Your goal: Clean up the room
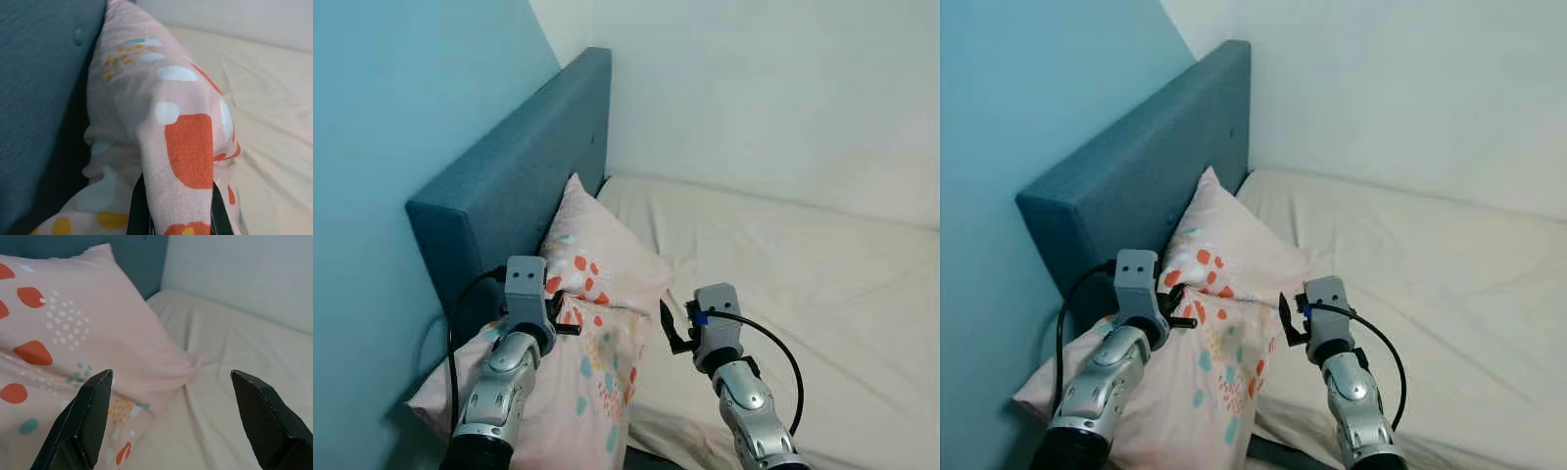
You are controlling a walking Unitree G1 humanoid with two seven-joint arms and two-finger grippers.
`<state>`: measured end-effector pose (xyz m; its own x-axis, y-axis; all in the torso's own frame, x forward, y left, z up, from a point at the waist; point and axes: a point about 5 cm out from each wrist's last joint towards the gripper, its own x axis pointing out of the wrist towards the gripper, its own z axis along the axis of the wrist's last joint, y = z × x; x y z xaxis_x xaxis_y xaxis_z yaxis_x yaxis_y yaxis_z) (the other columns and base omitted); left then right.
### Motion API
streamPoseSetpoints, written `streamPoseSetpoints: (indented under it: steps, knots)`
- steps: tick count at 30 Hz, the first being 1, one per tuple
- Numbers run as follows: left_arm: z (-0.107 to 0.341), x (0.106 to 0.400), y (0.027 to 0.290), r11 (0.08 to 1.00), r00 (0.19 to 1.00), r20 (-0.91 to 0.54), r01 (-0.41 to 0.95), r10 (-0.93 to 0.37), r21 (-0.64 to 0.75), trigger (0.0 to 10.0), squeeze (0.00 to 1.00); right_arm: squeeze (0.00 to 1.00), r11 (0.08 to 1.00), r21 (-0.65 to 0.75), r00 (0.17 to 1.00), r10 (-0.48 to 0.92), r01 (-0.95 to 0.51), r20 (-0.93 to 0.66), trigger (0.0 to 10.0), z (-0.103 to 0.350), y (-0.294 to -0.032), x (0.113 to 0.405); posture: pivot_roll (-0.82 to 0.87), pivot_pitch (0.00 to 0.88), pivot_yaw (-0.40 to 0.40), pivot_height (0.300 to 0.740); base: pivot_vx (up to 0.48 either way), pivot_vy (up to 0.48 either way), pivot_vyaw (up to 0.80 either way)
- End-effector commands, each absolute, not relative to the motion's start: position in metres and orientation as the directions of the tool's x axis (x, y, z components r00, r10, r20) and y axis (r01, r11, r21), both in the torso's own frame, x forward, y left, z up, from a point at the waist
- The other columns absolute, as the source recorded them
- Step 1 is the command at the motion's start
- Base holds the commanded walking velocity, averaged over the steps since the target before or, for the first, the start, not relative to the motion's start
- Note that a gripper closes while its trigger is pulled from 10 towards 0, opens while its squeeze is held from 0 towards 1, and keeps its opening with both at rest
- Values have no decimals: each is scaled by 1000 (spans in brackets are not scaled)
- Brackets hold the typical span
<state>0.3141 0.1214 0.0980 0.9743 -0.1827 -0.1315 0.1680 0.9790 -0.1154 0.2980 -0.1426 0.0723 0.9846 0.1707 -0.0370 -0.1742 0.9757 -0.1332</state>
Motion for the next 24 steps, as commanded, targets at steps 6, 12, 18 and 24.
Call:
streamPoseSetpoints:
  steps: [6, 12, 18, 24]
  knots:
    - [119, 316, 115, 972, 978, -8, 205, -208, -117, 10000, 0, 0, 979, -126, 987, 153, -158, -47, 10000, 70, -146, 296, -2, 23, -57, 740, 0, 0, 0]
    - [123, 316, 114, 967, 975, 20, 220, -220, -130, 10000, 0, 0, 980, -125, 987, 153, -157, -45, 10000, 71, -146, 297, -2, 21, -55, 740, 0, 0, 0]
    - [124, 316, 113, 963, 972, 31, 236, -234, -129, 10000, 0, 0, 980, -125, 988, 150, -154, -43, 10000, 71, -146, 298, -1, 19, -53, 740, 91, 0, 0]
    - [125, 317, 114, 962, 971, 38, 240, -237, -132, 10000, 0, 0, 981, -123, 988, 149, -153, -43, 10000, 71, -145, 298, 2, 19, -52, 740, 307, 0, 0]
